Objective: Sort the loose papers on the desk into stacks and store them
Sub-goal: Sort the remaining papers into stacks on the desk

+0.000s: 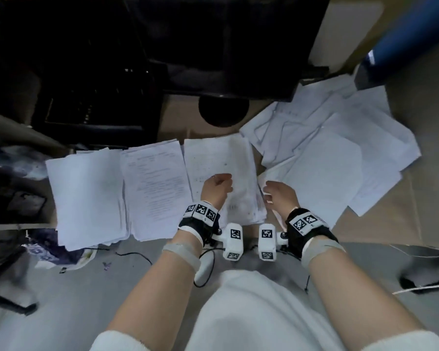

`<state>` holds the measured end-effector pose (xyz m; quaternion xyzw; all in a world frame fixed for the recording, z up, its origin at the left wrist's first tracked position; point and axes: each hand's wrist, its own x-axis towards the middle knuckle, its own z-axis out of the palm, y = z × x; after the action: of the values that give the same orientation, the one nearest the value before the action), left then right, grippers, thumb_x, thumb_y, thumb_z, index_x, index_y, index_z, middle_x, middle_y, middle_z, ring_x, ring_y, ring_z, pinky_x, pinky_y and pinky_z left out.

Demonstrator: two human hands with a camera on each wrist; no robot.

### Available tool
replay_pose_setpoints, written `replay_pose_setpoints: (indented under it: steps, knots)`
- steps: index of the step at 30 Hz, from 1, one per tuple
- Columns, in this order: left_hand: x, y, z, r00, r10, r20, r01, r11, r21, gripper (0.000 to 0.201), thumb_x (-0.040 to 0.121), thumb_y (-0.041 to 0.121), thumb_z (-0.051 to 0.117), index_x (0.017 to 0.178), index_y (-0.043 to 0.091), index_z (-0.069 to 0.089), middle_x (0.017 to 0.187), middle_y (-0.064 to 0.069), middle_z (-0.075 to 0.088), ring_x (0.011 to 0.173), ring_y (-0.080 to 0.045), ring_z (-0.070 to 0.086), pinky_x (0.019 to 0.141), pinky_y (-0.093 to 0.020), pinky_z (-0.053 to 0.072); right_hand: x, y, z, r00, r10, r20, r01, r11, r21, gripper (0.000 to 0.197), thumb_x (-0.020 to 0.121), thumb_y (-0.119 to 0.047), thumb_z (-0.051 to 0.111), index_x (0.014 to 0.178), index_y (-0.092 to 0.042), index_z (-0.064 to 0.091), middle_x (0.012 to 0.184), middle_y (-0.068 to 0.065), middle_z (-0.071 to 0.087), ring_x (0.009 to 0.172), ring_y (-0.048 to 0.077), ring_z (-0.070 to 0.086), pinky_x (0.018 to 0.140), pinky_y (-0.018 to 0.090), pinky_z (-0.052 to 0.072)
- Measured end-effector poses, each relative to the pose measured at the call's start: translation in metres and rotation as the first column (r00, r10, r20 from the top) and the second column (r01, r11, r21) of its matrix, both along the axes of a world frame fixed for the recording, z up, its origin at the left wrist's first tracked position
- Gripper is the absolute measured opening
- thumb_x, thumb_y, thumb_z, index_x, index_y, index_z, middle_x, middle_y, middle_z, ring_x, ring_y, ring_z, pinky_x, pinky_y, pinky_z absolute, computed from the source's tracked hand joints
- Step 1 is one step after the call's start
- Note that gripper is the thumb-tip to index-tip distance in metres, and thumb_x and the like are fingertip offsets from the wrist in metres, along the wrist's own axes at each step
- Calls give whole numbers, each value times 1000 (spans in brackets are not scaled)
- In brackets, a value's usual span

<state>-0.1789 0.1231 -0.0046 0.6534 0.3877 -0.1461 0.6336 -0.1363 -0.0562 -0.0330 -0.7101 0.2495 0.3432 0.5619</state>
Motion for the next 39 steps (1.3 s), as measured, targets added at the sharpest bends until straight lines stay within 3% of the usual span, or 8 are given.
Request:
replay_pose_setpoints:
  steps: [7,11,14,18,22,27,33,39]
  knots:
    - [60,-78,-42,951,-304,-52,306,952,28,39,96,14,60,135,8,59,140,-14,57,127,-30,55,108,-37,43,16,-94,-6,991,-123,-54,105,959,-265,48,91,-21,63,137,-11,55,128,11,57,117,26,55,108,48,44]
    - [82,-107,-69,875,-454,-166,479,860,177,63,93,26,64,151,18,41,157,-6,37,144,-30,36,117,-38,31,25,-153,-33,973,-173,-153,94,901,-423,72,69,-56,60,137,-34,48,107,1,61,104,28,58,99,49,50]
    - [98,-116,-79,847,-474,-240,525,818,236,78,90,32,66,157,23,27,165,-5,22,150,-31,23,120,-48,26,32,-167,-48,958,-201,-203,90,885,-456,99,56,-65,57,146,-31,36,132,5,56,101,28,58,96,47,51]
    - [116,-132,-86,765,-478,-431,610,752,250,86,90,36,66,159,26,16,166,-8,12,152,-35,13,122,-52,14,49,-172,-50,945,-193,-264,31,856,-516,89,82,-44,65,153,-13,21,140,16,49,101,35,57,90,41,46]
    - [126,-154,-85,709,-420,-567,641,718,270,86,84,41,70,153,20,25,158,-15,27,144,-38,29,116,-53,29,75,-192,-61,941,-210,-266,36,842,-539,82,84,-32,67,147,-4,23,135,20,47,108,35,57,80,40,45]
    - [118,-201,-74,836,-197,-512,428,819,383,68,89,12,65,147,11,31,145,-15,38,129,-35,48,105,-39,40,96,-224,-70,940,-84,-330,-32,943,-330,69,80,-27,75,133,8,48,107,19,66,93,33,66,76,37,52]
    - [106,-210,-52,935,40,-354,163,836,523,25,94,13,59,114,16,72,125,-14,64,100,-32,67,83,-29,50,125,-241,-42,964,179,-198,-243,895,-375,52,95,-17,54,144,-1,43,146,15,49,128,35,52,103,37,43]
    - [106,-213,-46,919,319,-233,-196,880,432,24,95,17,55,111,10,70,103,-13,73,86,-28,63,70,-27,44,170,-251,-25,965,252,-70,-251,813,-525,41,97,-8,43,136,0,48,135,20,55,123,37,53,98,39,43]
